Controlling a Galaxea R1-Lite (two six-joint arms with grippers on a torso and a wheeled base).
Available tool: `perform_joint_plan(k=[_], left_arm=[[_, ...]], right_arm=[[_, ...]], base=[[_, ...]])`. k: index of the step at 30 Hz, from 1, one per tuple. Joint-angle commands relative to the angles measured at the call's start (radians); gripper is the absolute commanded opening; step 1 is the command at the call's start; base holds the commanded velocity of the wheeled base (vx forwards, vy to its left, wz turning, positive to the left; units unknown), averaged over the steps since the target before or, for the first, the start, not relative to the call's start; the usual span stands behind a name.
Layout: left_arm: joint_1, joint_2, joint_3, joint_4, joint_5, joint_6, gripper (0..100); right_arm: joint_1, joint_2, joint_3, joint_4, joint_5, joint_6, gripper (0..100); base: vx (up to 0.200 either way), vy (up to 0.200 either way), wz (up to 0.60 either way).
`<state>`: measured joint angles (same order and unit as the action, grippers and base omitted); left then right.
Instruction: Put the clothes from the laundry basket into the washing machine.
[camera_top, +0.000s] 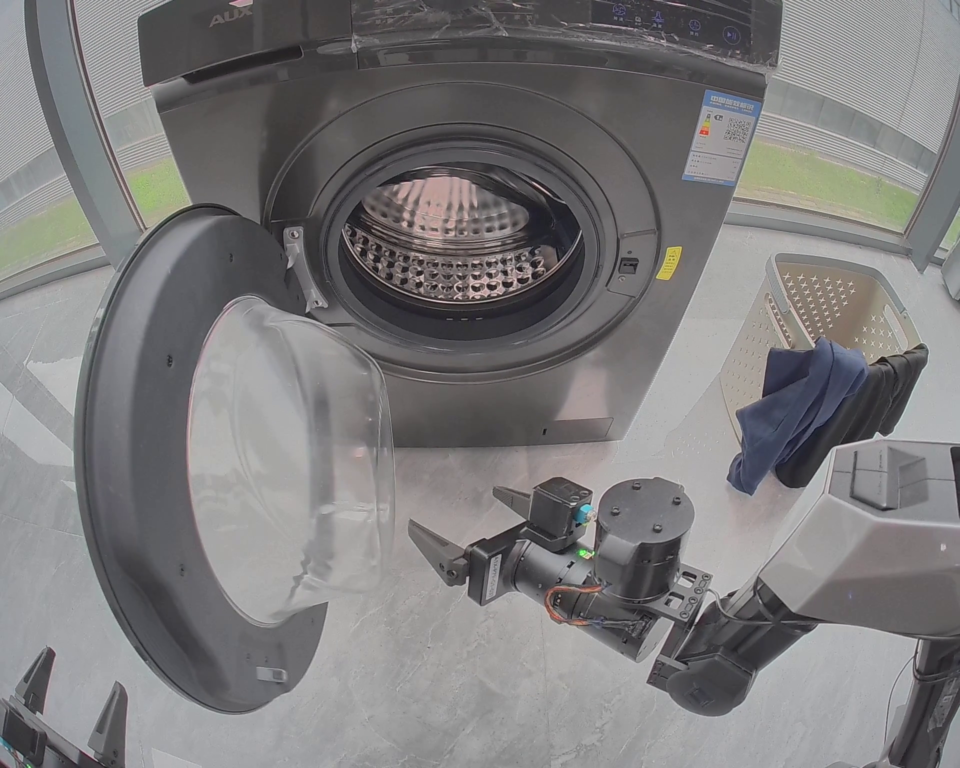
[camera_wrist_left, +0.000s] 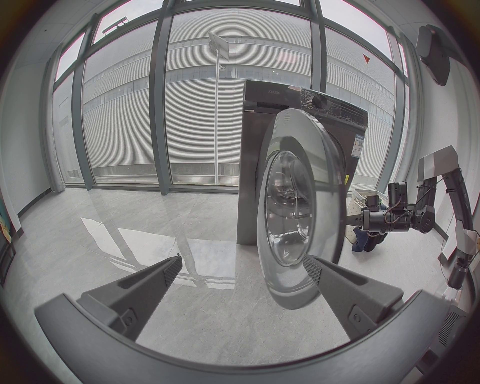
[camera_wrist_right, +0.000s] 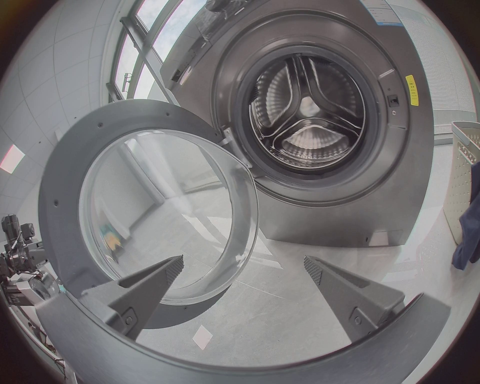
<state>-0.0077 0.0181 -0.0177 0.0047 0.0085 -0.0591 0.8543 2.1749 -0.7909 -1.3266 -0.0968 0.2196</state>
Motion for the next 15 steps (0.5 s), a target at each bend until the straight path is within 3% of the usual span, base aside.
perform_joint_plan(k=[1, 5, 15], left_arm=[[0.000, -0.015, 0.016, 0.000, 0.001, -0.001, 100], [0.000, -0.015, 0.016, 0.000, 0.001, -0.001, 100], [0.000, -0.015, 0.016, 0.000, 0.001, -0.001, 100]], right_arm=[[-0.003, 0.017, -0.016, 0.000, 0.000, 0.000, 100], [-0.003, 0.065, -0.057, 0.003, 0.028, -0.002, 100], [0.016, 0.128, -0.182, 0.041, 0.029, -0.002, 100]], base=[[0.000, 0.000, 0.00], [0.000, 0.000, 0.00], [-0.020, 0.000, 0.00]])
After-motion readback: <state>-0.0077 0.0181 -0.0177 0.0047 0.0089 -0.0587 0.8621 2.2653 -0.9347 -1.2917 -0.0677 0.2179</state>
